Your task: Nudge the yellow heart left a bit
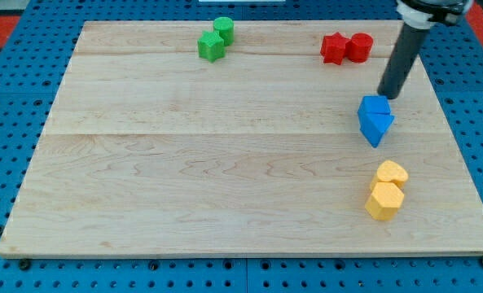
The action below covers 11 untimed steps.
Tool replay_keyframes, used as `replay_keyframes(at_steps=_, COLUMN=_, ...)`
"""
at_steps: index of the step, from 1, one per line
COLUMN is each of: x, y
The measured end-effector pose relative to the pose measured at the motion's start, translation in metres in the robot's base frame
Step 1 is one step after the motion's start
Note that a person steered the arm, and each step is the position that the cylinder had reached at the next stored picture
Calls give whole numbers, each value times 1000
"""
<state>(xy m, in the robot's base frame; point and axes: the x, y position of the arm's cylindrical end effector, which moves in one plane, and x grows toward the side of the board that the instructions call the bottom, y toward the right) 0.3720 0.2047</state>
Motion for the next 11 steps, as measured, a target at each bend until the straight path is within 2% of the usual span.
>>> replay_keyframes(at_steps=2, x=38, y=-4)
replay_keyframes(at_steps=3, x=38, y=4)
replay_keyframes(at_steps=5, x=147, y=64)
replay_keyframes(at_steps=7, x=152, y=48)
replay_keyframes(at_steps=9, x=152, y=-1)
replay_keyframes(at_steps=10, x=152, y=-6)
replay_keyframes(at_steps=11, x=130, y=27)
